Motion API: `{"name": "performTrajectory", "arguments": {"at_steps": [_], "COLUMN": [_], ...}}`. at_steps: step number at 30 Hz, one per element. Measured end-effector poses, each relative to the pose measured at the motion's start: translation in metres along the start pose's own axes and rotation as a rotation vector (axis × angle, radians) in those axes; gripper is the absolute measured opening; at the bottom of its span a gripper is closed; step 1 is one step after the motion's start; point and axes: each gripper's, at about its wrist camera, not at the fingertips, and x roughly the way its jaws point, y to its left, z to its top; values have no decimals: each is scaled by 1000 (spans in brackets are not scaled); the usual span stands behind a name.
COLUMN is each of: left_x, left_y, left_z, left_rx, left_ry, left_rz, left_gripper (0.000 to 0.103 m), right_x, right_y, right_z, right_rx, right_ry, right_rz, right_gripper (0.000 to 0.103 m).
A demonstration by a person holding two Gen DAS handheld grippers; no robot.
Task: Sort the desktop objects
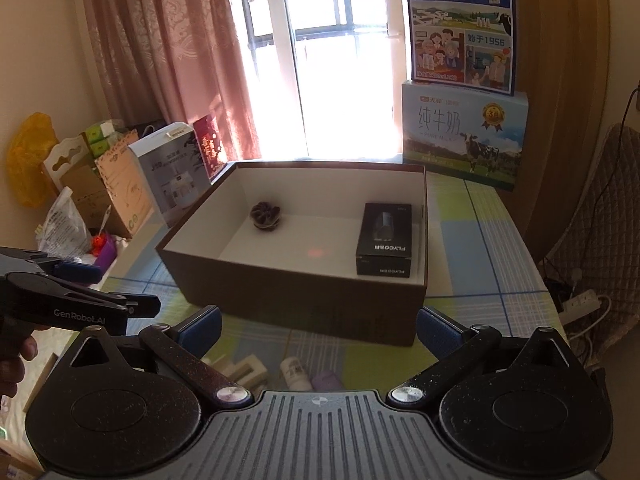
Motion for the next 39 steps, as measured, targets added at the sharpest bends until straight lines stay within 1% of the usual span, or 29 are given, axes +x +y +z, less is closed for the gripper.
{"name": "performTrajectory", "arguments": {"at_steps": [7, 9, 11, 13, 20, 31, 39], "left_x": [-24, -30, -36, -42, -62, -76, -83], "left_y": [-11, -13, -13, -12, -17, -20, -19], "left_z": [-26, -34, -40, -47, -64, -91, -104], "left_rx": [0, 1, -1, -8, -12, -29, -35], "left_ry": [3, 7, 11, 13, 6, 22, 31], "left_rz": [18, 29, 39, 51, 72, 96, 109], "left_gripper": [92, 92, 92, 92, 92, 93, 93], "right_x": [-26, -32, -41, -48, -65, -82, -87], "right_y": [-4, -4, -3, -2, -1, -4, -10], "right_z": [-21, -27, -32, -37, -53, -82, -97], "right_rx": [13, 7, 4, -1, -29, -37, -10], "right_ry": [18, 22, 12, -4, 3, 58, 91], "right_rz": [10, 27, 51, 55, 48, 48, 7], "right_gripper": [101, 101, 101, 101, 101, 101, 101]}}
